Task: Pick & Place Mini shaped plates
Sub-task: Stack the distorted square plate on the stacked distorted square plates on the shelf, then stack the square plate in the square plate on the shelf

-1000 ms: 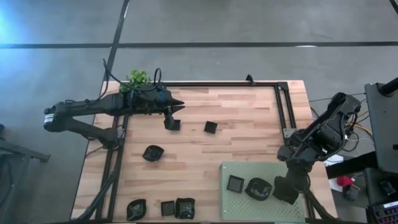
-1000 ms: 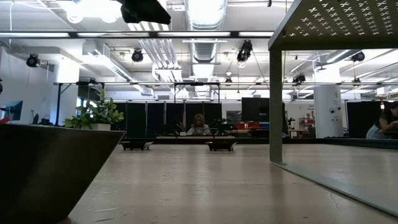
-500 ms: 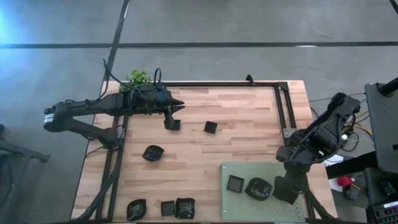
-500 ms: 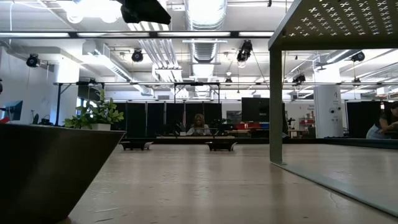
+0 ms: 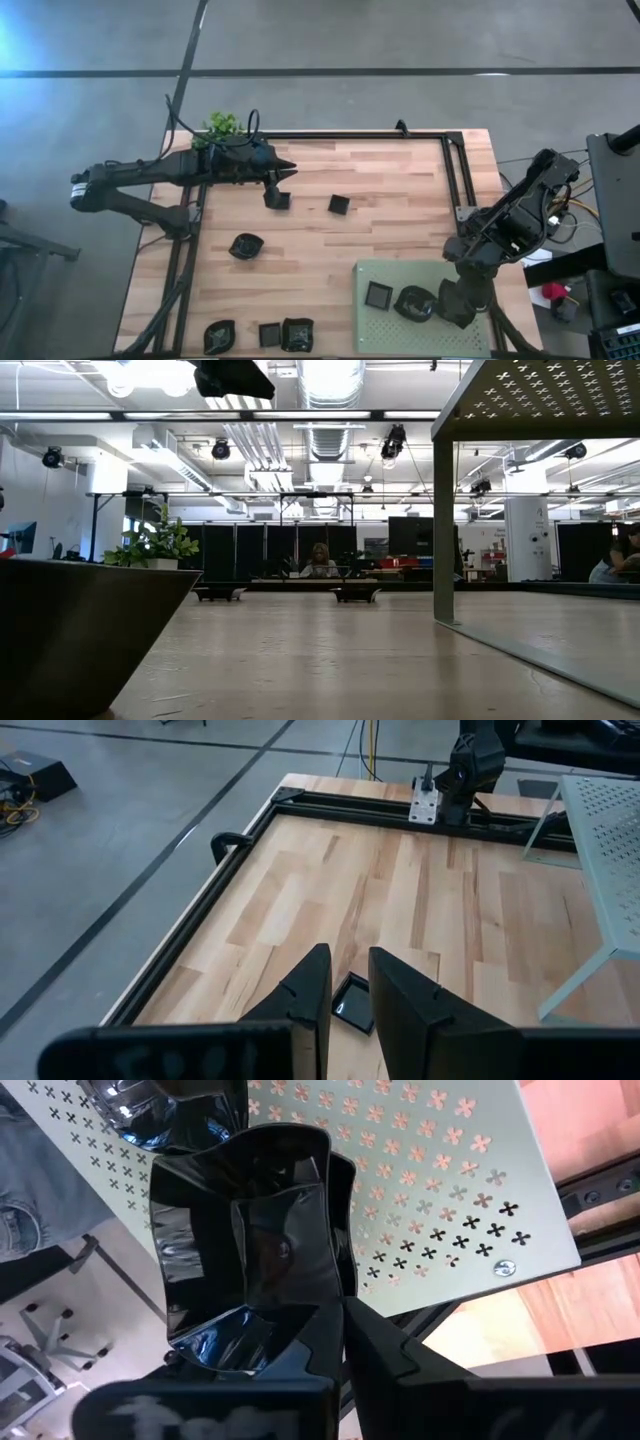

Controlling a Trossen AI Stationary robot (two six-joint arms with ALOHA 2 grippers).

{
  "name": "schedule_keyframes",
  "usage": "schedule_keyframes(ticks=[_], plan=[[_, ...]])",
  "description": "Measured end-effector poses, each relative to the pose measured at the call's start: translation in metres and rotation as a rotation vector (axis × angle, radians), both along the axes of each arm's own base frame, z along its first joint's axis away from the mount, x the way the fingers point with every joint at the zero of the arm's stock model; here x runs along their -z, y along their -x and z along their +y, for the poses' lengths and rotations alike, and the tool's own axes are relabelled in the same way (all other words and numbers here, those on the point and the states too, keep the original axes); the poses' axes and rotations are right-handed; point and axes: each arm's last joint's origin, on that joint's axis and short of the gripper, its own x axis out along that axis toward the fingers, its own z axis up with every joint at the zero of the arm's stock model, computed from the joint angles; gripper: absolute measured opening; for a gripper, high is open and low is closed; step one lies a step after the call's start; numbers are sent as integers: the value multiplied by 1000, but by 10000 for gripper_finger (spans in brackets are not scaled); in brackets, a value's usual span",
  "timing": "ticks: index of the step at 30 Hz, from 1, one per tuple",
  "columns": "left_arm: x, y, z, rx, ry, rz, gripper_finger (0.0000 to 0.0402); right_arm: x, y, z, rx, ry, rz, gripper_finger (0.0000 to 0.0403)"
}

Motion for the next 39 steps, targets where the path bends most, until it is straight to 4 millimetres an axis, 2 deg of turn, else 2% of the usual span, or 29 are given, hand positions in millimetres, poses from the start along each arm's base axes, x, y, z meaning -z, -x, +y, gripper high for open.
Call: schedule_keyframes(ticks=[24,39], plan=[[0,0,0,8,-17,6,64,-5,-2,4,140,-81,81,11],[0,0,0,11,-26,8,64,-6,-1,4,141,-84,79,90]])
